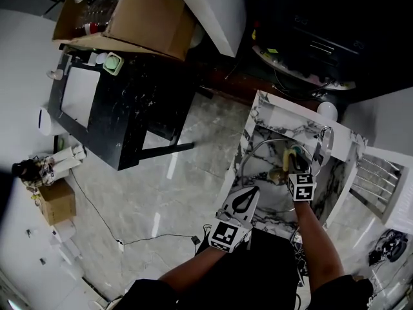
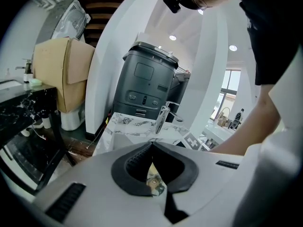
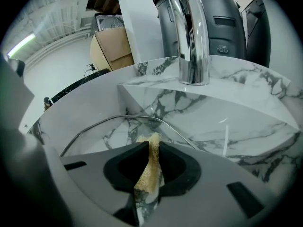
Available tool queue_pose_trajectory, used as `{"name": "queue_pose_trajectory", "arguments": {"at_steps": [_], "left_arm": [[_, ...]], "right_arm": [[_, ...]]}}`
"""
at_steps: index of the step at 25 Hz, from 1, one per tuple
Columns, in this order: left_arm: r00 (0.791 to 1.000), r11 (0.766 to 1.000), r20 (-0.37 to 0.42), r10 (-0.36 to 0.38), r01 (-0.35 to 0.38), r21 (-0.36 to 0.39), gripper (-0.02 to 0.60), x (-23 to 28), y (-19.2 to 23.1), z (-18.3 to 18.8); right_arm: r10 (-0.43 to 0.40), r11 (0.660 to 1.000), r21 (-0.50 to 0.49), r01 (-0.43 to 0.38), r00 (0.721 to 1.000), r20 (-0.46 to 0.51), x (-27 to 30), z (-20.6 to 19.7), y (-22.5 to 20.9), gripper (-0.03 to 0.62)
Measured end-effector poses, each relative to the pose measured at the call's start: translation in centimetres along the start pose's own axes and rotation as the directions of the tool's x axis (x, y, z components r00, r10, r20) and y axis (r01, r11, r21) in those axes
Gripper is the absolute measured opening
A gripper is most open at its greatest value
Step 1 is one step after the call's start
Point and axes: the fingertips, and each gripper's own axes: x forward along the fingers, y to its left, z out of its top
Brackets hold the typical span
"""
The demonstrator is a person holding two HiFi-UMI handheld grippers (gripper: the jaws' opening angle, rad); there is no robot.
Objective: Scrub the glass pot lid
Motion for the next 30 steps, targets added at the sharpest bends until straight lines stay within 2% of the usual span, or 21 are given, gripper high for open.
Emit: {"name": "queue_pose_trajectory", "arguments": {"at_steps": [9, 14, 22, 30], "left_arm": [[1.000, 1.000, 0.008, 0.013, -0.013, -0.001, 0.015, -0.7, -0.1, -0.3], [1.000, 0.999, 0.022, 0.017, -0.016, -0.035, 0.015, -1.2, -0.4, -0.1], [0.999, 0.999, 0.046, 0.008, -0.007, -0.034, 0.015, -1.3, -1.7, 0.5], [0.999, 1.000, 0.031, 0.018, -0.018, -0.014, 0.015, -2.5, -1.8, -1.1]], "right_arm": [[-0.037, 0.998, -0.059, 0.036, 0.999, -0.014, -0.7, -0.2, -0.9, 0.060], [-0.044, 0.995, -0.092, 0.043, 0.999, -0.012, -0.8, -0.2, -0.8, 0.060], [-0.085, 0.988, -0.134, 0.079, 0.996, -0.035, -1.4, -0.6, -1.2, 0.060], [-0.126, 0.982, -0.147, 0.115, 0.990, -0.063, -2.5, -1.3, -2.0, 0.060]]}}
